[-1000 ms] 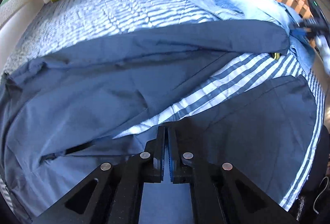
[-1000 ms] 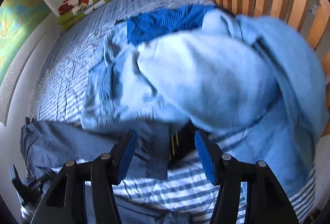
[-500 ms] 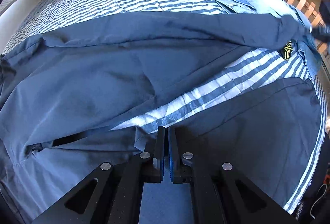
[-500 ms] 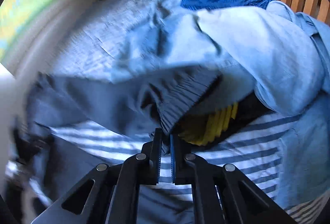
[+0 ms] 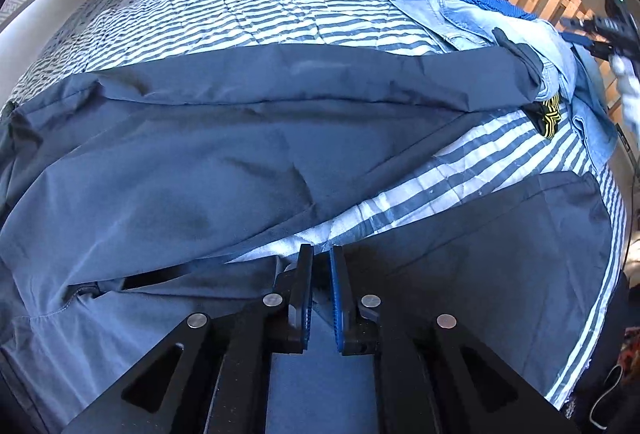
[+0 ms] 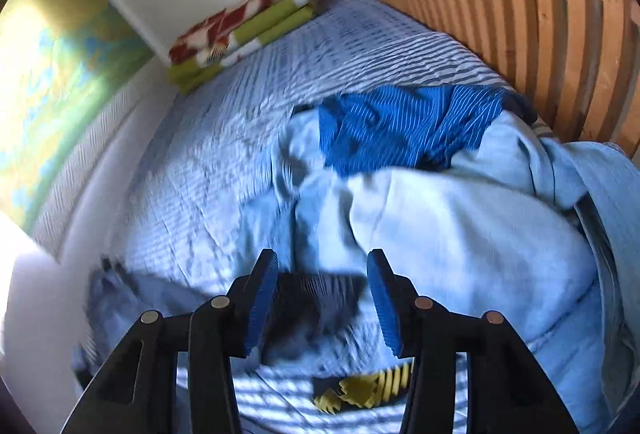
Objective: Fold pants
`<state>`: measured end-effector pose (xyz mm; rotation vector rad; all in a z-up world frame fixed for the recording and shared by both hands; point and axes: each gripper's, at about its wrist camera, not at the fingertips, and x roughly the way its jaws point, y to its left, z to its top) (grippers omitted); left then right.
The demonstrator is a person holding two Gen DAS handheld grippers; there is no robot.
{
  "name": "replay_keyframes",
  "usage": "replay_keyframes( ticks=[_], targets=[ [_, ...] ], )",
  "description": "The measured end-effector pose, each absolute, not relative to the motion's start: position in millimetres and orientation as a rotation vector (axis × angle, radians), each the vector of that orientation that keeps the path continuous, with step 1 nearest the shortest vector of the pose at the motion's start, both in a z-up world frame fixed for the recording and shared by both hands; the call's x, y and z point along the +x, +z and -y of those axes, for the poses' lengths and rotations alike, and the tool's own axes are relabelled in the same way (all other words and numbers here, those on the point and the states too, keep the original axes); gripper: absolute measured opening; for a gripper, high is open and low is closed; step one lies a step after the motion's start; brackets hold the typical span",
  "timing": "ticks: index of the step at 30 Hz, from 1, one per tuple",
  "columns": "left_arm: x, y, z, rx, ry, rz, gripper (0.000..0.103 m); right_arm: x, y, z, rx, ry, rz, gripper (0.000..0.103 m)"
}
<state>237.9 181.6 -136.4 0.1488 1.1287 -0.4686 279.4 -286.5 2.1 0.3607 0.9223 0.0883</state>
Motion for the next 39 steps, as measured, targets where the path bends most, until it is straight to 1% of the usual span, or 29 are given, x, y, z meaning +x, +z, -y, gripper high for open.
replay_keyframes(
  ticks=[2, 5, 8, 10, 11, 12, 13, 14, 17, 21, 22, 23, 24, 25, 26, 28, 29, 30, 31, 35, 37, 38, 39],
  targets=[
    [237.9, -139.2, -179.2, 0.152, -0.465, -1.138, 0.008, 276.0, -6.6, 257.1, 0.218, 0.108, -0.957, 0.044],
    [235.0, -138.6, -178.6, 0.148, -0.465, -1.138, 0.008, 288.5, -14.5, 210.8, 0.085, 0.160, -0.997, 0.044],
    [232.8, -137.7, -179.1, 0.149, -0.463, -1.138, 0.008, 306.2, -24.7, 171.5, -0.053, 0.112, -1.066, 0.054],
    [232.6, -137.3, -179.9, 0.155, -0.457, -1.140, 0.009, 319.9, -47.6, 147.1, -0.186, 0.034, -1.144, 0.054],
    [232.9, -137.0, -180.6, 0.156, -0.457, -1.140, 0.009, 322.0, -59.0, 139.5, -0.229, 0.014, -1.178, 0.051],
    [233.5, -136.5, -181.7, 0.157, -0.455, -1.137, 0.009, 320.3, -63.5, 140.1, -0.239, 0.006, -1.187, 0.028],
    [233.9, -135.8, -183.0, 0.155, -0.452, -1.134, 0.009, 317.4, -65.9, 141.6, -0.222, 0.003, -1.195, 0.012],
    [234.4, -134.3, -184.8, 0.148, -0.452, -1.130, 0.009, 313.9, -63.5, 145.9, -0.187, 0.007, -1.197, 0.003],
    [234.9, -130.5, -185.7, 0.149, -0.457, -1.116, 0.009, 304.1, -35.7, 172.9, -0.008, 0.008, -1.132, 0.003],
    [237.4, -127.3, -182.6, 0.156, -0.460, -1.104, 0.009, 311.5, 8.5, 224.8, 0.291, -0.014, -0.995, 0.003],
    [238.6, -126.5, -182.4, 0.153, -0.461, -1.101, 0.009, 317.1, 15.7, 238.3, 0.350, -0.042, -0.935, 0.004],
    [240.3, -125.8, -181.1, 0.152, -0.461, -1.097, 0.012, 324.6, 17.8, 246.2, 0.369, -0.072, -0.905, 0.008],
    [242.1, -125.2, -179.3, 0.154, -0.459, -1.093, 0.015, 337.3, 17.0, 251.0, 0.335, -0.107, -0.903, 0.017],
    [243.8, -124.6, -176.6, 0.162, -0.455, -1.088, 0.025, 348.9, 15.4, 250.6, 0.299, -0.108, -0.934, 0.025],
    [244.9, -123.9, -173.1, 0.177, -0.456, -1.078, 0.035, 355.6, 11.4, 253.3, 0.285, -0.108, -0.958, 0.037],
    [245.8, -123.0, -165.6, 0.213, -0.466, -1.059, 0.045, 355.3, 5.0, 263.6, 0.299, -0.125, -0.945, 0.038],
    [246.7, -122.9, -161.8, 0.231, -0.474, -1.050, 0.045, 351.8, 1.1, 269.9, 0.306, -0.119, -0.947, 0.040],
    [247.7, -123.6, -157.7, 0.247, -0.479, -1.046, 0.045, 348.7, -3.6, 276.0, 0.317, -0.122, -0.950, 0.045],
    [249.5, -125.2, -153.5, 0.264, -0.480, -1.045, 0.045, 344.7, -6.6, 280.8, 0.325, -0.130, -0.953, 0.047],
    [262.0, -135.4, -139.3, 0.306, -0.484, -1.052, 0.045, 335.0, -34.8, 303.1, 0.405, -0.123, -1.019, 0.048],
    [269.2, -142.6, -134.3, 0.324, -0.473, -1.067, 0.046, 336.5, -38.7, 304.2, 0.415, -0.115, -1.022, 0.049],
    [272.7, -145.9, -131.9, 0.329, -0.469, -1.075, 0.046, 337.6, -38.7, 303.1, 0.417, -0.108, -1.019, 0.050],
    [276.6, -149.8, -130.4, 0.330, -0.463, -1.083, 0.046, 341.7, -39.1, 299.7, 0.418, -0.095, -1.020, 0.055]
  ],
)
